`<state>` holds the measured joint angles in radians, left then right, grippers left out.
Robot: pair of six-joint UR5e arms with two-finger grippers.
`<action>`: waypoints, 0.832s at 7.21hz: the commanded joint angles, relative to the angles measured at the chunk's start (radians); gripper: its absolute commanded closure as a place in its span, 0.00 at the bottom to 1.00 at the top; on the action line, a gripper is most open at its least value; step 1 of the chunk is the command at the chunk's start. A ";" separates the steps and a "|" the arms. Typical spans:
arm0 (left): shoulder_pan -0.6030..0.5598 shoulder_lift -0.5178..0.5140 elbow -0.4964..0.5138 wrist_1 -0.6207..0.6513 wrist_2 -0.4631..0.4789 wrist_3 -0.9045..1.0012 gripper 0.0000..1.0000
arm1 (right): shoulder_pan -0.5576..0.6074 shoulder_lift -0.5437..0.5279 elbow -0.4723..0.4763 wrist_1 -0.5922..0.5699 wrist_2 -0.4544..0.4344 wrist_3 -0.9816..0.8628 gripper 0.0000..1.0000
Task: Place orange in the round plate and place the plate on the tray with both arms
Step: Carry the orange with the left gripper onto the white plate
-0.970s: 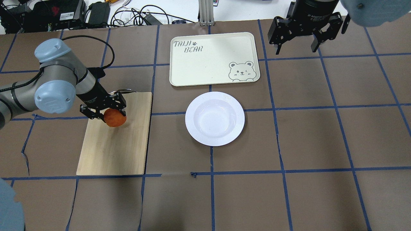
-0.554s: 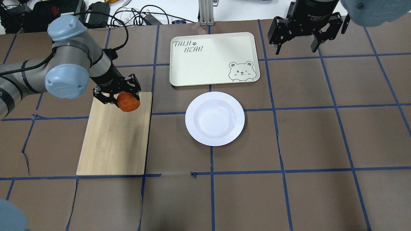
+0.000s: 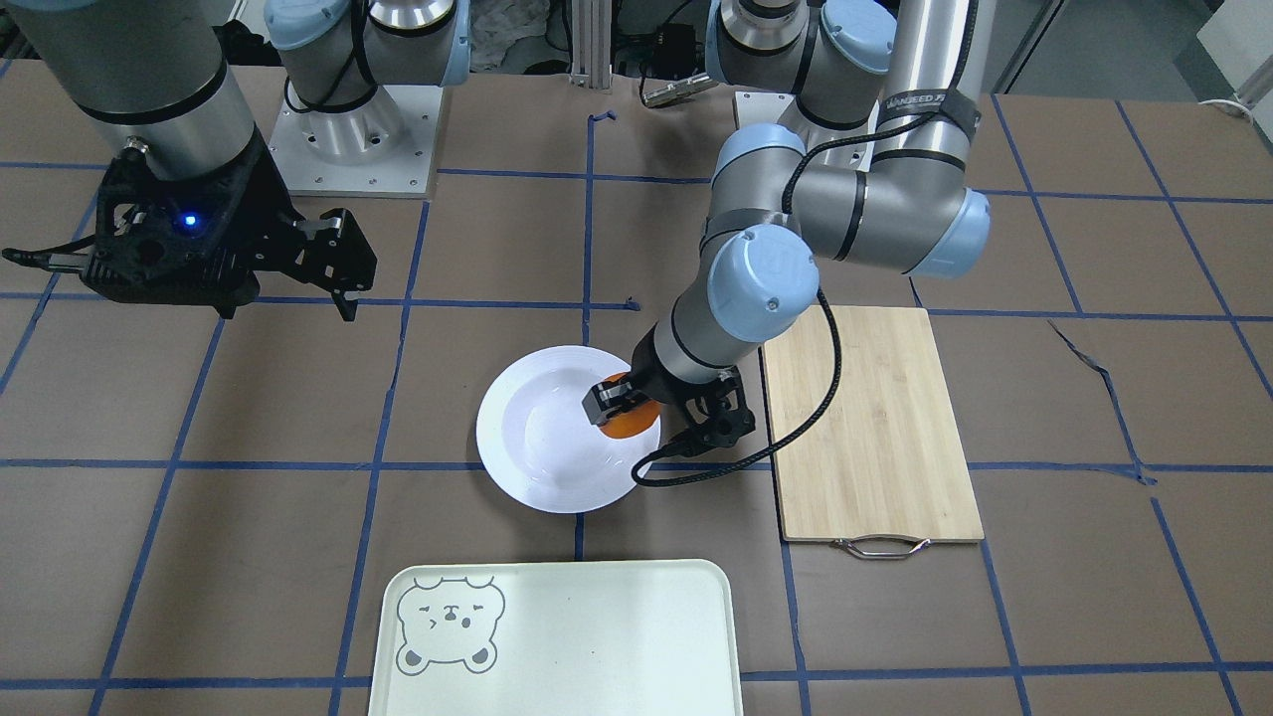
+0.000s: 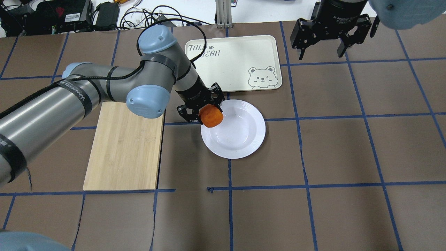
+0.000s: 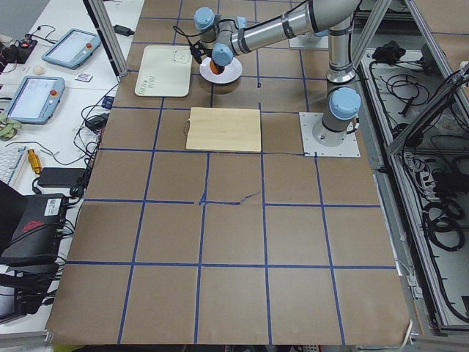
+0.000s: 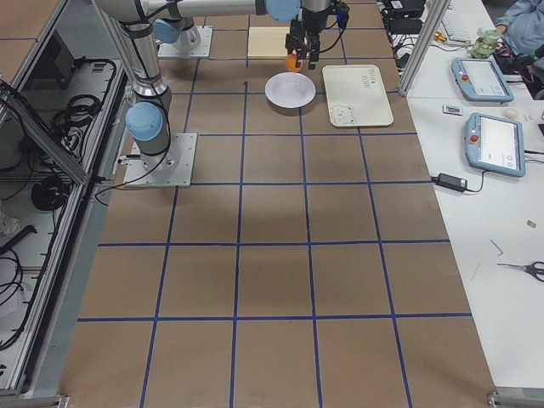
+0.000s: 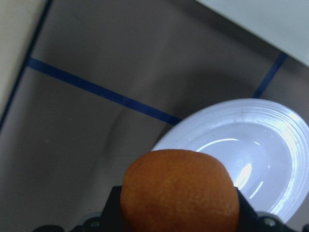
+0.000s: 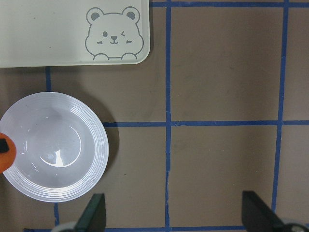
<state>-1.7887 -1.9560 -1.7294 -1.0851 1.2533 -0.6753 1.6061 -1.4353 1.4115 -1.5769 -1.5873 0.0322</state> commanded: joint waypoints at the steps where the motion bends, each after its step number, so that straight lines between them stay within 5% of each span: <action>1: -0.043 -0.058 -0.001 0.092 -0.014 -0.032 0.85 | -0.002 0.003 0.013 -0.005 0.013 0.011 0.00; 2: -0.046 -0.061 -0.001 0.131 -0.011 -0.059 0.19 | -0.012 0.003 0.014 -0.026 0.010 0.021 0.00; 3: -0.047 -0.060 -0.002 0.129 -0.011 -0.090 0.00 | -0.029 0.001 0.014 -0.025 0.010 0.023 0.00; 4: -0.046 -0.025 0.001 0.111 0.011 -0.069 0.00 | -0.043 0.012 0.014 -0.028 0.016 0.021 0.00; 6: 0.015 0.018 0.039 -0.012 0.201 0.109 0.00 | -0.058 0.051 0.015 -0.059 0.035 0.023 0.00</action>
<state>-1.8106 -1.9675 -1.7139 -1.0174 1.3421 -0.6779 1.5600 -1.4088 1.4259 -1.6115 -1.5670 0.0540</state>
